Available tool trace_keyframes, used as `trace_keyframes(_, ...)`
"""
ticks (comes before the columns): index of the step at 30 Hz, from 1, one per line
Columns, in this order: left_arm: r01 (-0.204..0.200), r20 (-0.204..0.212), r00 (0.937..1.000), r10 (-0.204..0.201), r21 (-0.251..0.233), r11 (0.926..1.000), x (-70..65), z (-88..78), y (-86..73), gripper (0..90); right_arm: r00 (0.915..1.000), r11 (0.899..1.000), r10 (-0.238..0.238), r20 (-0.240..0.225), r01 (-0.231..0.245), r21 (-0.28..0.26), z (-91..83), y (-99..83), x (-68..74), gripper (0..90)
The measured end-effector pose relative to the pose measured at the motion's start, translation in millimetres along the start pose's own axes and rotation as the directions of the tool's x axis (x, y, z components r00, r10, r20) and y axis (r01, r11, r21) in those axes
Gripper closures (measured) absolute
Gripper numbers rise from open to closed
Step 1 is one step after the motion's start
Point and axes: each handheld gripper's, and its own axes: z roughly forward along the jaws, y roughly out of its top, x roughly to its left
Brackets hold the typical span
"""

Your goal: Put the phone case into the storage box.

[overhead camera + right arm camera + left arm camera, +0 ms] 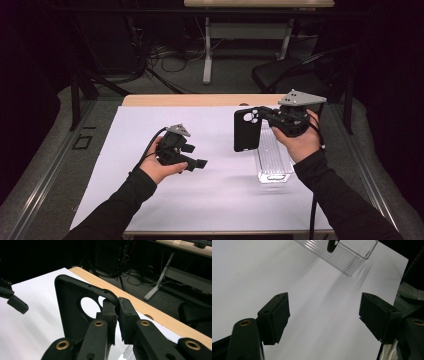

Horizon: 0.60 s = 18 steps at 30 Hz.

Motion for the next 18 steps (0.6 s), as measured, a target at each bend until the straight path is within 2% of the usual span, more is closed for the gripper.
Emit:
trace_keyframes(7,0.001,0.000,1.0000,-0.001,-0.005,1.0000,2.2,-0.6,-0.4,23.3,0.9998,1.000,0.006,0.018,-0.006,0.003,-0.6,5.1,-11.5,85.0)
trace_keyframes(18,0.021,-0.018,0.9996,-0.022,-0.014,0.9997,8.4,-2.4,-7.2,21.6,0.9976,1.000,0.023,0.065,-0.024,0.006,7.7,3.0,-40.1,85.0)
